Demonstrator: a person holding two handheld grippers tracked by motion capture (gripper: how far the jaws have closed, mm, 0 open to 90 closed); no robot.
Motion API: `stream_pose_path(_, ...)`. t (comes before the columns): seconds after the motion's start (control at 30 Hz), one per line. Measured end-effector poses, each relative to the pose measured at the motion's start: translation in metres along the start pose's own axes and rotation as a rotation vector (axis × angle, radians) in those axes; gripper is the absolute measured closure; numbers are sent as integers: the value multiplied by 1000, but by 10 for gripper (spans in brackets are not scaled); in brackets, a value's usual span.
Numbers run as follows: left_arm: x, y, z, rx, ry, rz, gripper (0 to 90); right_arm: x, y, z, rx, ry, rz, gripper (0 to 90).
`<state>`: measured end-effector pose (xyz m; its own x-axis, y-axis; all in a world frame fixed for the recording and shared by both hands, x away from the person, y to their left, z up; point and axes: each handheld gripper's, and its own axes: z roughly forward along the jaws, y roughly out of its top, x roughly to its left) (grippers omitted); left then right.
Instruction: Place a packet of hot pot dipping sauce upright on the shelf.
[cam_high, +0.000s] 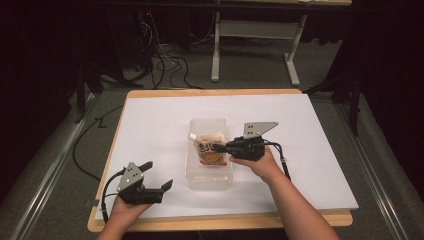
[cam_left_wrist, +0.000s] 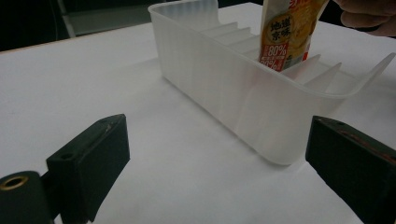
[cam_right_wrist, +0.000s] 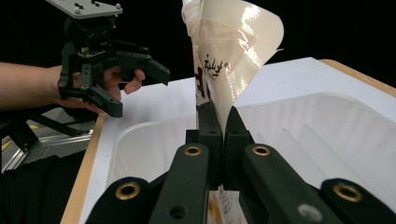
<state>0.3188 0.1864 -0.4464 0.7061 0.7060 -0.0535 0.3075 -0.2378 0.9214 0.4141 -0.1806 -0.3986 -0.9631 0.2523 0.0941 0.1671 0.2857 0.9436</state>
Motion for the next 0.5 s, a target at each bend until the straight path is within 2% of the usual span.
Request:
stream_pose_path(0.27, 0, 0, 0, -3, 0, 1, 69, 1, -4, 2, 13, -18, -5, 900)
stream_pose_path(0.5, 0, 0, 0, 0, -2, 3, 69, 1, -13, 2, 15, -29, 10, 900)
